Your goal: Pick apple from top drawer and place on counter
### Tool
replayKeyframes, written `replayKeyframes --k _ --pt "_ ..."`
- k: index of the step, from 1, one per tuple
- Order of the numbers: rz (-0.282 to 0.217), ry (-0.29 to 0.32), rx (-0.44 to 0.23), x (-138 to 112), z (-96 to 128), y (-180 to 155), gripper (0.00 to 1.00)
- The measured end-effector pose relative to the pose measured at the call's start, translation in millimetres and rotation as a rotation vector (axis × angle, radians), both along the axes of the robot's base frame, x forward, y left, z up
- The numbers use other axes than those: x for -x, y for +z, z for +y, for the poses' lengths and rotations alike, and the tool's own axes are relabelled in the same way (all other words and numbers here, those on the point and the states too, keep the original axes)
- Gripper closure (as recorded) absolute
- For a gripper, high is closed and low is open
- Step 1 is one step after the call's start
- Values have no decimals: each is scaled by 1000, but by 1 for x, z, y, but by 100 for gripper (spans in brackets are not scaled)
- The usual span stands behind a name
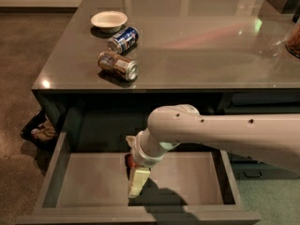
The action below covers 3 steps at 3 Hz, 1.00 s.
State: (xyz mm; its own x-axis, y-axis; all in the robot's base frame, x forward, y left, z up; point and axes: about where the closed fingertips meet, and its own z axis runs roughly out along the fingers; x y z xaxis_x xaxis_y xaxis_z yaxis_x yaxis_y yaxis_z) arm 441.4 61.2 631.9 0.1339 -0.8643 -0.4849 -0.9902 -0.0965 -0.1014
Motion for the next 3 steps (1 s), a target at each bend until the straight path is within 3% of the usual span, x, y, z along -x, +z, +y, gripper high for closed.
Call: replayKeyframes --k 1,2,3 --pt "0 0 0 0 0 0 0" --pt "9 6 62 -9 -5 -16 0" --pt "9 6 62 -9 -5 -16 0"
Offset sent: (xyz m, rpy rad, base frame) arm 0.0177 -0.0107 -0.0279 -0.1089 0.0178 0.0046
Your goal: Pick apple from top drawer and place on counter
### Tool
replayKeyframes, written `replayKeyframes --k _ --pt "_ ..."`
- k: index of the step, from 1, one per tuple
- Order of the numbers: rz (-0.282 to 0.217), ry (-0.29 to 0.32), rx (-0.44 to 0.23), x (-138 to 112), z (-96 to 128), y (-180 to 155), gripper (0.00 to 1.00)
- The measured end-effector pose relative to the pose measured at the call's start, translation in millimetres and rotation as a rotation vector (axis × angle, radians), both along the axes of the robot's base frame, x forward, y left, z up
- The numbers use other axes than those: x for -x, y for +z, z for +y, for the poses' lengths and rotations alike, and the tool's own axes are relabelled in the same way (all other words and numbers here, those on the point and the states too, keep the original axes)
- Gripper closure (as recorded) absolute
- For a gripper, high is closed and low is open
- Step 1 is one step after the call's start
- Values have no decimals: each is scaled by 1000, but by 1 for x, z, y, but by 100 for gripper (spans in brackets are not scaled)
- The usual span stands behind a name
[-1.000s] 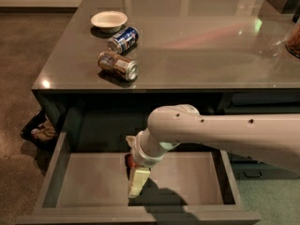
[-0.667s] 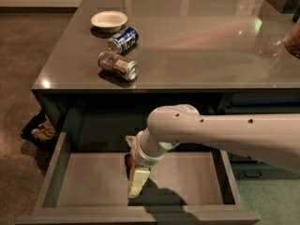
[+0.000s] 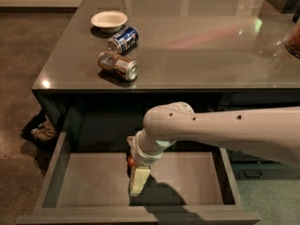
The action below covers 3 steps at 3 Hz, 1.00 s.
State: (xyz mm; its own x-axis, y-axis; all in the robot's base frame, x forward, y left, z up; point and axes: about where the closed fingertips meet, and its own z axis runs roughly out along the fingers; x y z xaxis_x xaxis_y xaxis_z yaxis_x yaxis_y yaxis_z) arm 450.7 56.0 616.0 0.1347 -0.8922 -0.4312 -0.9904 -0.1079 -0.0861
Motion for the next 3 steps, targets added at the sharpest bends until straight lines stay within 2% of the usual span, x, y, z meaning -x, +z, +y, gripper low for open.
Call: replayKeyframes --k 1,2,3 --pt "-12 -34 16 -10 -17 4 0" --pt "-66 -134 56 -28 -56 24 14" --pt "-66 -134 56 -28 -56 24 5"
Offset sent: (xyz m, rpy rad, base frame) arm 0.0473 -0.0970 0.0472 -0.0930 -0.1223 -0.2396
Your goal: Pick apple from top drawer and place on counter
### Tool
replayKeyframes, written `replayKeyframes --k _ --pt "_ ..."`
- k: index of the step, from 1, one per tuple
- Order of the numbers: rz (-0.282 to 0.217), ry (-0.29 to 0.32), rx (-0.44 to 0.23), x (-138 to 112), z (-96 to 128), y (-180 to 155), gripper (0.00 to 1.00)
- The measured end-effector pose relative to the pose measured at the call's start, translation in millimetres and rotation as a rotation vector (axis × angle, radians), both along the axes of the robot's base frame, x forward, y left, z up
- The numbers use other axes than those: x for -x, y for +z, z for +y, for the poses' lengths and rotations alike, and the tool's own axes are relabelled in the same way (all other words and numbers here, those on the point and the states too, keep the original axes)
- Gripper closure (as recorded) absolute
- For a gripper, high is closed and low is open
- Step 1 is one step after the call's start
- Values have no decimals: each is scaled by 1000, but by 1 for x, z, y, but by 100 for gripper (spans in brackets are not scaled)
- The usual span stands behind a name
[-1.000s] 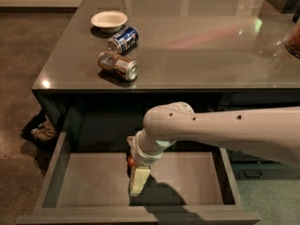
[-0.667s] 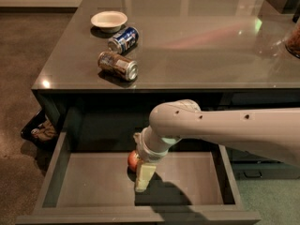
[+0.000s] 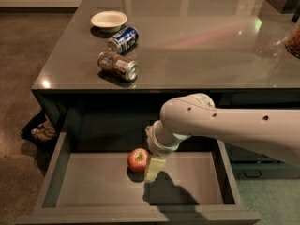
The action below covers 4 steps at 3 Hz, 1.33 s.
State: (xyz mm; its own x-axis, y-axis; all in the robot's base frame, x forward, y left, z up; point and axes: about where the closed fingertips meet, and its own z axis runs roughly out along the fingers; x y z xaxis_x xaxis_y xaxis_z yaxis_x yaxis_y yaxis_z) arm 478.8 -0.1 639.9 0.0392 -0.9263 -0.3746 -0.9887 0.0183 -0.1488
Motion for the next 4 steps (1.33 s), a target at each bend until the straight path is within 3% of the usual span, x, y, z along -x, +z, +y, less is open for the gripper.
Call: replayKeyframes --k 2,3,4 --pt "4 7 -13 2 2 -2 0" --pt "55 26 -50 11 11 -13 0" --pt "60 27 -54 11 12 -15 0"
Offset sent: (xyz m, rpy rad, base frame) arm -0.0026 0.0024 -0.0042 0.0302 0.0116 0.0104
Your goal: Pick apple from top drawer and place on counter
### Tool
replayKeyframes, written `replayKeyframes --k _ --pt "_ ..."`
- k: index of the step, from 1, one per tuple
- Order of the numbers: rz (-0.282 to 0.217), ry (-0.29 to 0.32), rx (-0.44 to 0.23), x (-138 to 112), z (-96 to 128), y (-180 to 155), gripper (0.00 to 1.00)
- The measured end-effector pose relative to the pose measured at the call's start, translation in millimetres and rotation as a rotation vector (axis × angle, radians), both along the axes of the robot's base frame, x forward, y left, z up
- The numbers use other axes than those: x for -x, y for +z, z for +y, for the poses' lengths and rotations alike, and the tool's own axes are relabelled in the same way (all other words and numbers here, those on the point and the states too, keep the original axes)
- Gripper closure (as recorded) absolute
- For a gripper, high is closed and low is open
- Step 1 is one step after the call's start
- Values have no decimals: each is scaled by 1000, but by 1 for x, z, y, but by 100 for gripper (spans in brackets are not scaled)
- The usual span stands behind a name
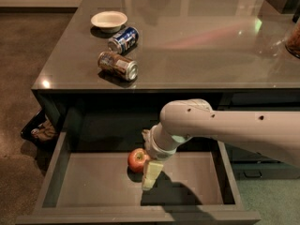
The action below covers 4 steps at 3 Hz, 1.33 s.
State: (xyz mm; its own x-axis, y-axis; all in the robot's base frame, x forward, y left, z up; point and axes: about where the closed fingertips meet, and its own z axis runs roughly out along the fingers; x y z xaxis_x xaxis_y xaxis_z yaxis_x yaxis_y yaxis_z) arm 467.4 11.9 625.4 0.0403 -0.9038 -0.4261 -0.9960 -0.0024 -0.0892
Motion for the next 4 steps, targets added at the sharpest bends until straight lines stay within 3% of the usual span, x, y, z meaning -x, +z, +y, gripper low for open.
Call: replayKeyframes --k 2,3,4 --pt "36 81 -29 11 29 -2 0" --pt "36 84 -30 11 30 -2 1" --pt "36 84 -30 11 30 -2 23"
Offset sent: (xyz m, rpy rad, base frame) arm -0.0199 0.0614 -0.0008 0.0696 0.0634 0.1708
